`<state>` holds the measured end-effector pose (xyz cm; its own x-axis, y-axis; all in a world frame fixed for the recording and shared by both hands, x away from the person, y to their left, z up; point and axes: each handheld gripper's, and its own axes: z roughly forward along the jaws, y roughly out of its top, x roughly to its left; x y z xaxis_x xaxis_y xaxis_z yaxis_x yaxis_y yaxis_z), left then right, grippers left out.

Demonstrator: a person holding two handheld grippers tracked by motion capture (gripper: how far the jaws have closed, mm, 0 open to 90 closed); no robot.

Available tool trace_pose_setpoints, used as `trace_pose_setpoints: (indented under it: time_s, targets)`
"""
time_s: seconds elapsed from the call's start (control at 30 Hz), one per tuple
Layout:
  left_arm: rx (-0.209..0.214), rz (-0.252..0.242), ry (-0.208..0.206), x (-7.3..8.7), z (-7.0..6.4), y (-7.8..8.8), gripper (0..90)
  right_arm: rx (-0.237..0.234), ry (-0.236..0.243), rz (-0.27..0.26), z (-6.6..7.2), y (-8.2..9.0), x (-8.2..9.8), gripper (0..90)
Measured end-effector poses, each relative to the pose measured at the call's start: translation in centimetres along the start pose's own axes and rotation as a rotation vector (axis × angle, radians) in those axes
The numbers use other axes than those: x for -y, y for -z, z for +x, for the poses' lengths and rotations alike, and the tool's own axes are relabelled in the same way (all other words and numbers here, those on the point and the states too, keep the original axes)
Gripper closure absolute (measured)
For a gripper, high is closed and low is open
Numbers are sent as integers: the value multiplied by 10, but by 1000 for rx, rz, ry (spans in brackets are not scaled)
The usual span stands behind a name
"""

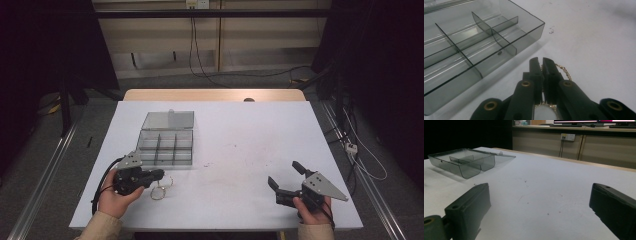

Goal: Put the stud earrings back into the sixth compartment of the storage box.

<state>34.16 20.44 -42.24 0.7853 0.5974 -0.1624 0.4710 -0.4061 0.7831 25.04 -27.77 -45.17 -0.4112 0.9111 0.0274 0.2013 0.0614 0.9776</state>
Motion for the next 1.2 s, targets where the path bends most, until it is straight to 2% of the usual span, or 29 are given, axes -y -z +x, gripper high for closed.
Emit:
trace_pose_setpoints:
  time_s: [0.27, 0.3, 0.37, 0.63, 1.03, 1.07, 1.1, 1.2]
  targets:
    - [12, -8, 19, -7, 3, -2, 871, -1, -1, 0, 0, 0, 0, 28]
    - [-2, -14, 24, -8, 2, -3, 871, -2, -2, 1, 0, 0, 0, 28]
    - [15, -15, 33, -10, 3, -4, 871, -1, -1, 3, 0, 0, 0, 28]
    - [16, -20, 41, -18, 6, -5, 871, -3, 1, 7, 0, 0, 0, 30]
    - [8, -19, 31, -31, 5, -9, 871, -1, 4, 4, 1, -1, 0, 31]
    - [-9, -18, 28, -32, 4, -10, 871, -1, 4, 5, 1, -1, 0, 31]
    - [6, -10, 27, -33, 4, -10, 871, -2, 5, 5, 1, -1, 0, 31]
    - [5, -13, 20, -36, 3, -13, 871, -5, 5, 8, 1, -1, 0, 31]
